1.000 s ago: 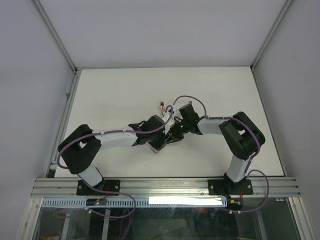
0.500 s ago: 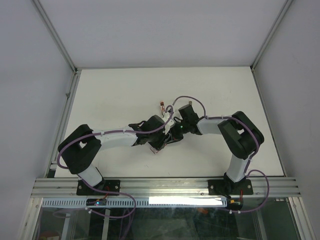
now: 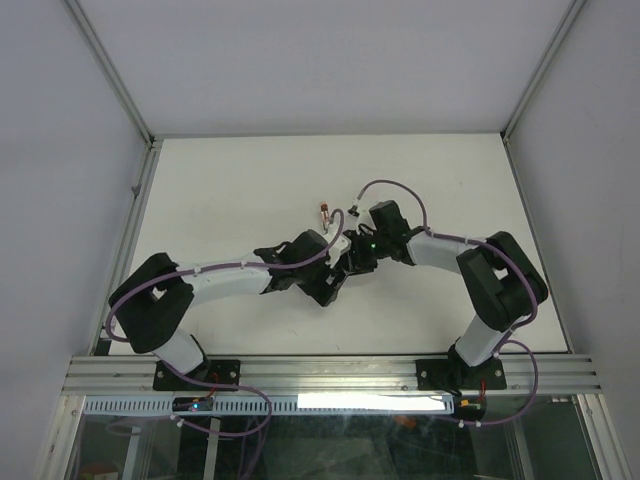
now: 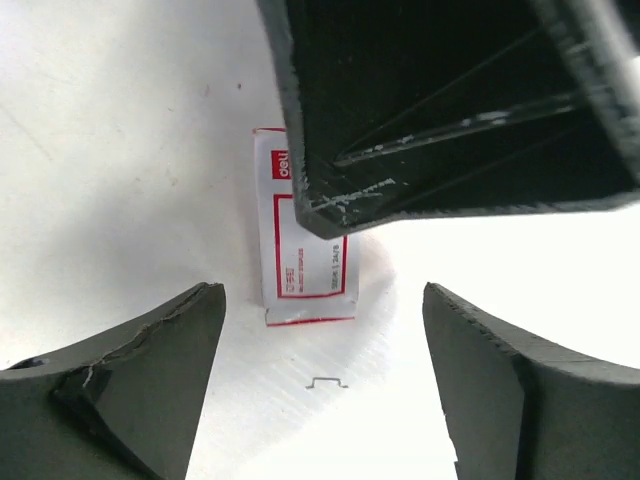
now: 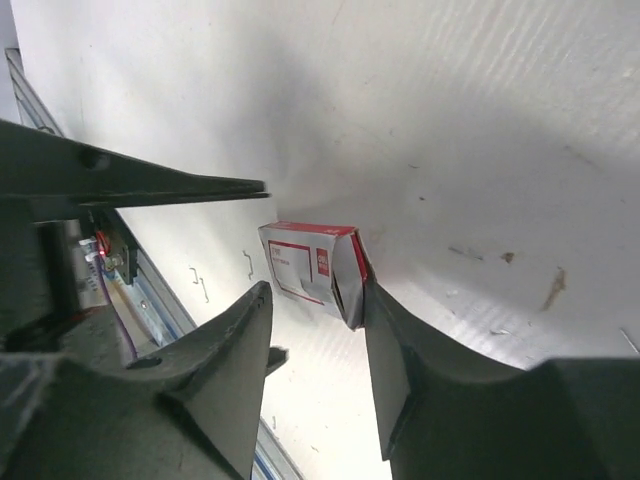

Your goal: Load the staples into the stapler

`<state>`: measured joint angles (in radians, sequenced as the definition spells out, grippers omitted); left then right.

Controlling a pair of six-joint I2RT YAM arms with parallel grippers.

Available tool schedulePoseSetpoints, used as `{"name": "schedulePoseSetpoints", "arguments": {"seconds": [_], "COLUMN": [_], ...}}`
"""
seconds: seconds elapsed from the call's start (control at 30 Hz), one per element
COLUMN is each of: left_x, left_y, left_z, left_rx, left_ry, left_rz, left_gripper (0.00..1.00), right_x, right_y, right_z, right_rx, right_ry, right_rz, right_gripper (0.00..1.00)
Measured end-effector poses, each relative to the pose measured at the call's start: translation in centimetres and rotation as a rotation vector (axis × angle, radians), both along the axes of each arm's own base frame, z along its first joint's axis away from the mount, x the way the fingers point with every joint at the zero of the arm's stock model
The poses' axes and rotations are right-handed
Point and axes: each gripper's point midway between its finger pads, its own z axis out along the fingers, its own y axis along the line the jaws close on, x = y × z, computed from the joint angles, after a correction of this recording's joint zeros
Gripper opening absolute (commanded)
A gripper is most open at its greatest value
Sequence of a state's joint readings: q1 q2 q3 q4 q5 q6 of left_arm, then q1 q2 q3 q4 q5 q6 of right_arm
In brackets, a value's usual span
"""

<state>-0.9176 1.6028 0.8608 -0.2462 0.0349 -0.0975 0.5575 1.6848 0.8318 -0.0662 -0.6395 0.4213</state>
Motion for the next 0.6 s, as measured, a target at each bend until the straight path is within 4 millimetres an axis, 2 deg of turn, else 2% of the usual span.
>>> {"name": "schedulePoseSetpoints", "arguments": {"seconds": [0.1,0.27,0.37,0.47,0.6], "left_x": [0.2,0.8,1.0,0.6,-0.7], "left_y": [-0.2,-0.6,0.0,1.1,2.3], "left_z": [2.1,8.2,10.5,10.5,8.6], "left_rx": [-0.052,-0.233,-0.346,-0.433,-0.498], "left_ry": [-0.028,-0.091,-0.08,-0.026,0.081], "left_rz": [0.027,0.131,0.248,0.372,0.499], "left_gripper": [0.87,0.9,0.91,0.91,0.89], "right_x": [0.1,0.1,0.5,1.1,1.8], "right_y": [-0.4,-1.2,-1.9,-2.6,-3.9], "right_z": [-0.1,-0.8,-1.2,-1.1,-1.3], "right_rx": [-0.019,-0.073,-0.124,-0.172,-0.253], "right_ry": [-0.014,-0.03,-0.056,-0.105,-0.159], "right_rz": [0.004,0.015,0.013,0.013,0.002], "right_gripper": [0.47,0.55,0.6,0.61,0.62]}}
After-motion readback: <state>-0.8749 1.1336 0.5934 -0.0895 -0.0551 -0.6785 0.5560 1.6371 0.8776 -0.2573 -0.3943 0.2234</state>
